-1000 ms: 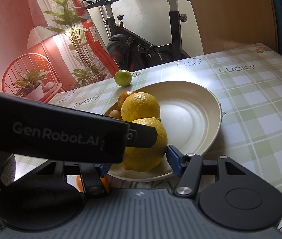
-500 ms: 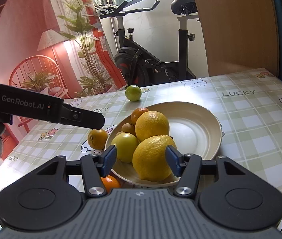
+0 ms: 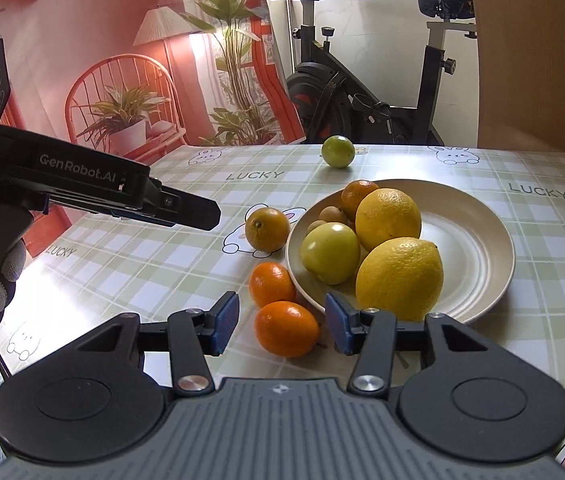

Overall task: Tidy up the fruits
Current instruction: 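Move both tools back toward the tangerines beside the plate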

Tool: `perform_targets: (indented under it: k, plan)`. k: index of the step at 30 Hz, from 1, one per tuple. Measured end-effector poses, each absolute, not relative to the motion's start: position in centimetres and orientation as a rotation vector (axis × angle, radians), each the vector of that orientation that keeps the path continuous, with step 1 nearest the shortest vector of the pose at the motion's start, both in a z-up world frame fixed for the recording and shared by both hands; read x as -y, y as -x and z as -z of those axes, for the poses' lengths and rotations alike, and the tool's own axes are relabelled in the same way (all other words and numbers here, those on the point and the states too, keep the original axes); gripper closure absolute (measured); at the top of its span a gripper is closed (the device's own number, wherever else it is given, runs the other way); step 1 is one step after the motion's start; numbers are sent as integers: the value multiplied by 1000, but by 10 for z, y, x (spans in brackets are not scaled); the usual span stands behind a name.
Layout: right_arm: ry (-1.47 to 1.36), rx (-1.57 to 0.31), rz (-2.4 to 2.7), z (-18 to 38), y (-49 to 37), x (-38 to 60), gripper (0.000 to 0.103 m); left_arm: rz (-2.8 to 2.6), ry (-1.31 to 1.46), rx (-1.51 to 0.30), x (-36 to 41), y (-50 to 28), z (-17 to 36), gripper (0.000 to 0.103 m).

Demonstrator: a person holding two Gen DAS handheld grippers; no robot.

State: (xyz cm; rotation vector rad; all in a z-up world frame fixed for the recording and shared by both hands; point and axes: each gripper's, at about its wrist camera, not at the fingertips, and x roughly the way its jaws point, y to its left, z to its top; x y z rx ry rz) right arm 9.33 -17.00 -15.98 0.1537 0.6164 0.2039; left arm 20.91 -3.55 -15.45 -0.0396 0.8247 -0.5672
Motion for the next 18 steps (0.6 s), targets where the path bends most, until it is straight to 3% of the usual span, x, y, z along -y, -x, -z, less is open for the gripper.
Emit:
perform_targets:
  k: [18]
  plan:
    - [-188,-691,-205,184,-105,174,52,635,13,-915,64,-203,190,53]
